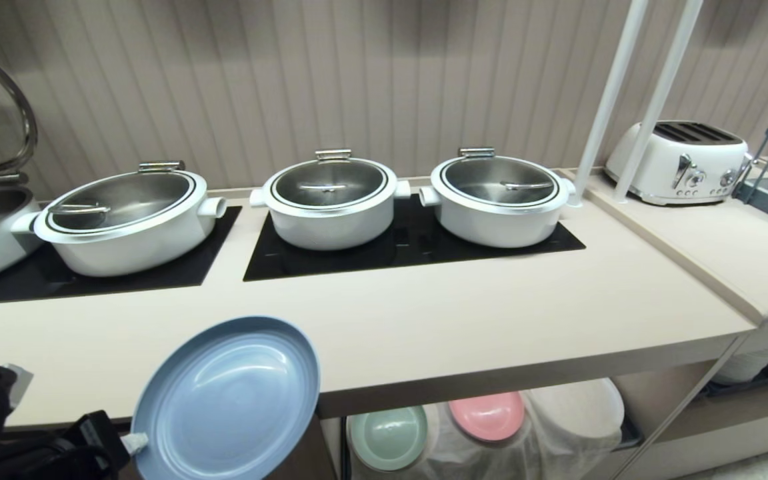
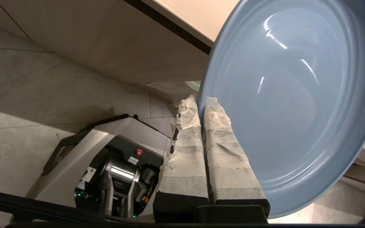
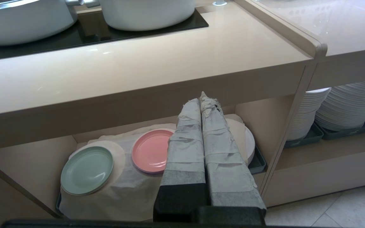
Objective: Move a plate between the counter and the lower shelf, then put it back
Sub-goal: Put the plate
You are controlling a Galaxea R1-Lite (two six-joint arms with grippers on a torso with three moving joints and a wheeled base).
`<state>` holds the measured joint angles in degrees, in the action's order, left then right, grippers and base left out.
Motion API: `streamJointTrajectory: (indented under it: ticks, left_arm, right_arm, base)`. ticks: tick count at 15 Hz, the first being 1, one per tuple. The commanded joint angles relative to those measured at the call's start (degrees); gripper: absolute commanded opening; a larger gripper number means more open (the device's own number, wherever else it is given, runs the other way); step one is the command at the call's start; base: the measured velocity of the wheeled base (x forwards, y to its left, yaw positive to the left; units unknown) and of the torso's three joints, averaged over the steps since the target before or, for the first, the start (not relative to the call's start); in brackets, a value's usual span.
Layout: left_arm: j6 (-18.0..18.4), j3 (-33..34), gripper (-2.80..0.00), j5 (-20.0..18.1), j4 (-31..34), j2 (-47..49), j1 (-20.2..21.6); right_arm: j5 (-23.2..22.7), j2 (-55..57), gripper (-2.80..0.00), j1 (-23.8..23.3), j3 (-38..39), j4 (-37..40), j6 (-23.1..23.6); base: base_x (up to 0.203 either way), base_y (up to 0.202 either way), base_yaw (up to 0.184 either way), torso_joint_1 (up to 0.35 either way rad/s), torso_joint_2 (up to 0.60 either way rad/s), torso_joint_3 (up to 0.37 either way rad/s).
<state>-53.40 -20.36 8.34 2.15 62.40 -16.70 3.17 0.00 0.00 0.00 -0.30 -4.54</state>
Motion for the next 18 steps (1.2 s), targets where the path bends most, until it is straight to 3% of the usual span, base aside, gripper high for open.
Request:
streamJointTrajectory:
  ticks: [1,6,15,18]
  left_arm:
    - [-0.3,-0.8,-2.80,0.1,0.1,0.3,0.2]
    - [0.1,-3.7,-2.80,0.2,0.2,3.1,2.0]
    - [6.6,-13.3,-2.80,-0.1,1.5,14.8,6.0]
    - [7.0,-17.5,-2.80,-0.2,1.5,20.1,6.4]
  right_arm:
    - [0.0,0.0,-2.80,0.0,0.0,0.0,0.0]
    - [0.0,0.0,-2.80,0.0,0.0,0.0,0.0]
    - [0.0,0.0,-2.80,0.0,0.0,0.0,0.0]
    - [0.0,0.0,-2.80,0.0,0.0,0.0,0.0]
  base:
    - [0.000,0.000,0.000,0.000,0.00,0.000]
    - [0.000,0.000,0.000,0.000,0.00,0.000]
    - [0.000,0.000,0.000,0.000,0.00,0.000]
    - [0.000,0.000,0.000,0.000,0.00,0.000]
